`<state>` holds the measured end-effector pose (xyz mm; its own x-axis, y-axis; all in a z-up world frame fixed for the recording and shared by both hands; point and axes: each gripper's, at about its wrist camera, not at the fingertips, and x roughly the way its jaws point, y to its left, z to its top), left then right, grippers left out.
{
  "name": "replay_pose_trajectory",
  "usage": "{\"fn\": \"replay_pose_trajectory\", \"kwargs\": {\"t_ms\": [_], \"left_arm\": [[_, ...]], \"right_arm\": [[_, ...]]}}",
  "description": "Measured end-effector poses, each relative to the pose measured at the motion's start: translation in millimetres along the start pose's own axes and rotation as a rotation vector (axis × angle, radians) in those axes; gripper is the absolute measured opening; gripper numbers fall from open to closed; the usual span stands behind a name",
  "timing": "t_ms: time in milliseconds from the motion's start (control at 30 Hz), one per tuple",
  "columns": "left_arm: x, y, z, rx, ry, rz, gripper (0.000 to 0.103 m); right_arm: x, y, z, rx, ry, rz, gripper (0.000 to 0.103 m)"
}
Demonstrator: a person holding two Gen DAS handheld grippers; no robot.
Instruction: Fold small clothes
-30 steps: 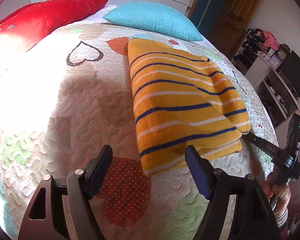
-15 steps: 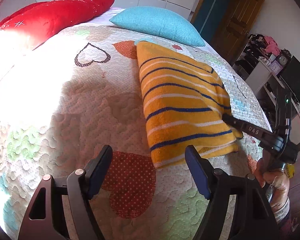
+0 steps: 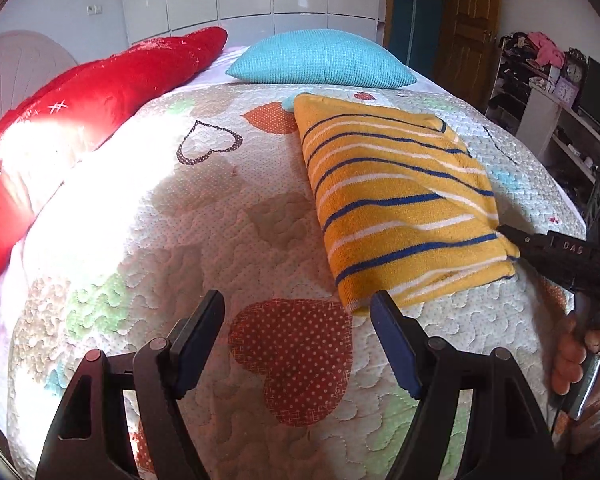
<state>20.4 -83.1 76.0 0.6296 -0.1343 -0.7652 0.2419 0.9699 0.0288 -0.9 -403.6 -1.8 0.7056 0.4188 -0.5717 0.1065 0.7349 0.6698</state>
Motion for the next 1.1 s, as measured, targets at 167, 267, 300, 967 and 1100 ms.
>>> {"fn": "replay_pose_trajectory", "kwargs": {"t_ms": [167,267,300,967,1100], "left_arm": [[2.0,-13.1,-15.1,0.060,-0.002,0.047,0.076],[10.2,-13.8,-23.7,0.057,0.021,0.056,0.076],[14.3,-12.7,-27.4,0.048,0.034,0.051,0.076],[38.6,6.0,-51.6,-0.094,0.055,0.016,0.103],[36.5,6.0,-52.2,-0.096,0.053,0.013,0.103]], "right_arm": [[-5.4,13.6,-9.4,-0.053,-0.037,-0.082,0.014],[-6.3,20.6,-9.8,-0.084,-0.051,-0.147,0.028],[-5.9,19.8,-9.4,-0.087,-0.053,-0.151,0.028],[-5.1,5.8,-6.9,-0.029,-0.056,-0.095,0.028],[-6.4,4.3,-6.7,-0.024,-0.057,-0.090,0.028]]}}
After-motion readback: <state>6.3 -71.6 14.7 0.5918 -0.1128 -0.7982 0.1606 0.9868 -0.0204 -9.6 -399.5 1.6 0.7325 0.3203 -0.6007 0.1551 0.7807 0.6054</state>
